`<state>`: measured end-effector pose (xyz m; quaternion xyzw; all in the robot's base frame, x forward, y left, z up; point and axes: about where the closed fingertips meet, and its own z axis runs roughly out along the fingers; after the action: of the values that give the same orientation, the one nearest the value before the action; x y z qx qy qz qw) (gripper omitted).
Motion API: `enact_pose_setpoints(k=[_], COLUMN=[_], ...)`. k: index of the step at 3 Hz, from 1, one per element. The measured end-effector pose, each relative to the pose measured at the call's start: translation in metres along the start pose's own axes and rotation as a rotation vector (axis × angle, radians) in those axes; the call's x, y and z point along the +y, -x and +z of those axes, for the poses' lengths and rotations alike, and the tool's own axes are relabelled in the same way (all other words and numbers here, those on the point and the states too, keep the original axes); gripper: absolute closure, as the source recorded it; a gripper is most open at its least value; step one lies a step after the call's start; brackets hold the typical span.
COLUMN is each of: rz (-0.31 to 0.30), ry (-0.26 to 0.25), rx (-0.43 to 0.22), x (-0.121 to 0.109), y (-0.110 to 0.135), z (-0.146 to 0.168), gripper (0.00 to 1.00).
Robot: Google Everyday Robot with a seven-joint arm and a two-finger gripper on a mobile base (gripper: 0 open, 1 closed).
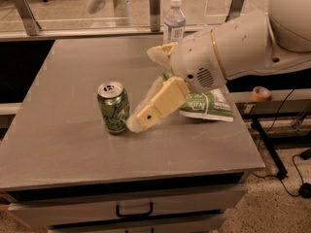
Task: Move green can near blue plastic bottle
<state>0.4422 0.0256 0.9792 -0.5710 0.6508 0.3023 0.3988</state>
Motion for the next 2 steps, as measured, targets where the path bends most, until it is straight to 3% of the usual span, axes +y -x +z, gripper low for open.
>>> enact_pose_setpoints(k=[1, 2], rz=[0.01, 0.044], ry=[-0.005, -0.017], rx=[-0.022, -0.12], x=[0.0, 0.009], y=[-0.002, -0.013], z=[0.002, 0.025], gripper=[0.0, 0.0])
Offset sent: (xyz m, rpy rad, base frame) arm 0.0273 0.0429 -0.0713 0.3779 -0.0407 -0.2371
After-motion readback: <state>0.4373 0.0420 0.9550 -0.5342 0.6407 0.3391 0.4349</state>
